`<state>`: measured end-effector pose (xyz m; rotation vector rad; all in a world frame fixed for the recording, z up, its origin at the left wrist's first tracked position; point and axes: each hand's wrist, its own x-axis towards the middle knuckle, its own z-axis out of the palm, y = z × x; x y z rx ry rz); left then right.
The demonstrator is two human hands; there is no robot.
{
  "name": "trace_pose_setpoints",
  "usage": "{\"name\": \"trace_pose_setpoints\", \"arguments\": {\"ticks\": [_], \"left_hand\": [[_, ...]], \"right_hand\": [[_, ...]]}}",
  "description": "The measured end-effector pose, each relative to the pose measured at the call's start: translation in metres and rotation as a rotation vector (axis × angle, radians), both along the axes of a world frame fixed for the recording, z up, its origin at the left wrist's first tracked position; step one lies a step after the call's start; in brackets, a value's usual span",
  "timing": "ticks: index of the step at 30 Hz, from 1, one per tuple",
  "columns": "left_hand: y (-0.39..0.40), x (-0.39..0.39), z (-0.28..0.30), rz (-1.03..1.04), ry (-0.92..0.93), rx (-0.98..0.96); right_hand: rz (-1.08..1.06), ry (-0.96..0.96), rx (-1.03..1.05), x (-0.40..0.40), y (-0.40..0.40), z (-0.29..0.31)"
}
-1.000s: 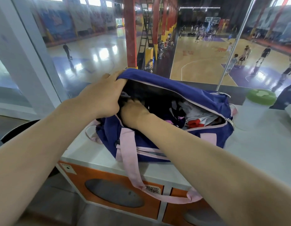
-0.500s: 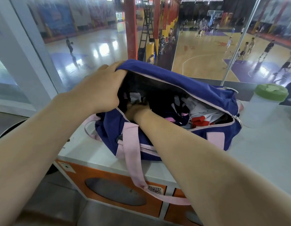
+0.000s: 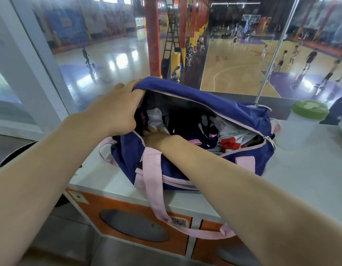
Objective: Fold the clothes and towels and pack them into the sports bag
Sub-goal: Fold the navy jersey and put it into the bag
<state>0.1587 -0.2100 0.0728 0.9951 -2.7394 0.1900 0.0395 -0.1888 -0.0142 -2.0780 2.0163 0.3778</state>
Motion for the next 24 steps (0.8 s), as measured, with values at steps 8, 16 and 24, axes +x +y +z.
{"name": "trace_pose_setpoints", "arguments": {"ticks": [8, 16, 24], "left_hand": [[-0.003, -0.002, -0.007, 0.015, -0.004, 0.003], [-0.003, 0.005, -0.004, 0.012, -0.040, -0.031], [0.002, 0.007, -0.003, 0.046, -0.071, -0.021]], "right_hand": [[0.078, 0.281, -0.170, 0.011, 0.008, -0.028], [0.076, 0.019, -0.229, -0.003, 0.015, -0.001], [0.082, -0.432, -0.309, -0.016, 0.072, 0.030]]}}
